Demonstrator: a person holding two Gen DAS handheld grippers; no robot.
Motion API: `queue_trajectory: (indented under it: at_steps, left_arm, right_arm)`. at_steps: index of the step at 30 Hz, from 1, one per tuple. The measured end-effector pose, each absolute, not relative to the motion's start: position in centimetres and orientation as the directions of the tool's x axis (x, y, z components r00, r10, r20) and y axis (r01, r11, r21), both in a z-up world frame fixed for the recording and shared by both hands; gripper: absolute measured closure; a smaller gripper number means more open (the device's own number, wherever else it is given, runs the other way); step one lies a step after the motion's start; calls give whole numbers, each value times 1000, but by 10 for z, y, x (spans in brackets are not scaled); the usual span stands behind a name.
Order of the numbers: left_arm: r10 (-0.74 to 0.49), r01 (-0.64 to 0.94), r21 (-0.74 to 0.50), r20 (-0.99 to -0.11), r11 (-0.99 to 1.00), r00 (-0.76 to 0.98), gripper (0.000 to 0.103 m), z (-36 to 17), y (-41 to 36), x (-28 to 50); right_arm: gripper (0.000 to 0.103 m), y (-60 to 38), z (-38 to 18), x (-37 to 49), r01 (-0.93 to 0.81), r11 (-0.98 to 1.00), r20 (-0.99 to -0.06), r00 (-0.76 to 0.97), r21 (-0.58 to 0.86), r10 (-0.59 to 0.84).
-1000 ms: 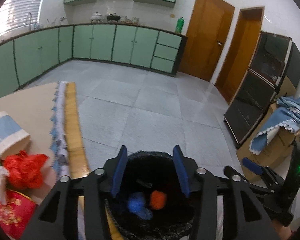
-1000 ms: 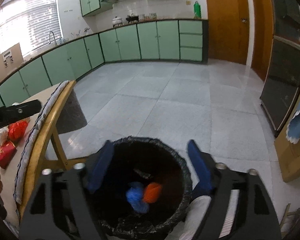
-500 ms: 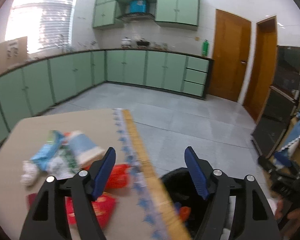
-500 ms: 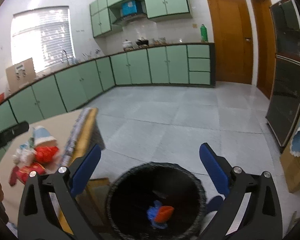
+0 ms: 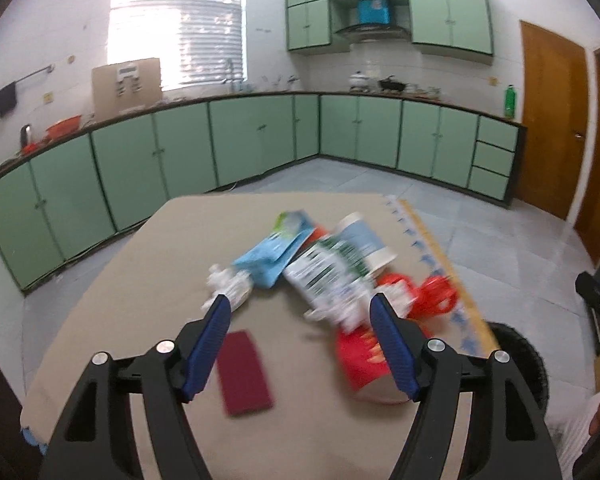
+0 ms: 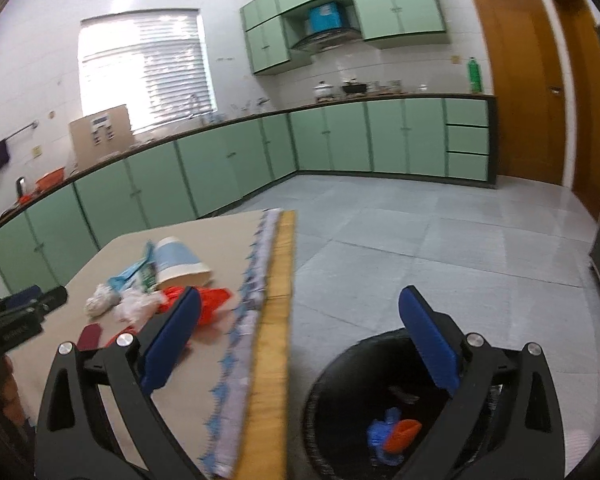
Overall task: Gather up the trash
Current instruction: 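Return both tools to the table and grasp the maroon sponge with the left tool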
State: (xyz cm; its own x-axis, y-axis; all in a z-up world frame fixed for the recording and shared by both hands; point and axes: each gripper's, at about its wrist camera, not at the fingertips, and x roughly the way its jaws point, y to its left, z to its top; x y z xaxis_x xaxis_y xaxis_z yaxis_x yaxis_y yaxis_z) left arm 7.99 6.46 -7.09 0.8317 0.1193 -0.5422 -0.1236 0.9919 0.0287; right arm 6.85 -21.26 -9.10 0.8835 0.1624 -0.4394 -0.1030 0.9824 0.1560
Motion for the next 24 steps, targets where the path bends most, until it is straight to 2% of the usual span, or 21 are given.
queue_trajectory:
  at_steps: [7,13,24]
  left_arm:
    - [162,-172,40,-598,984,785,32,-103,87,75]
    - [175,-211,22,-644,977,745,32,-125,104,76]
    - [166,-228,3,-693,974,701,32,-145,110,89]
  right_arm:
    - [8,-171,-98,74,-178,974,-456,862,139,222]
    - [17,-145,-102,78,-229,966,-467,845,122,260]
    - [23,-118,-107,91,-289,952,-489,819,102,301]
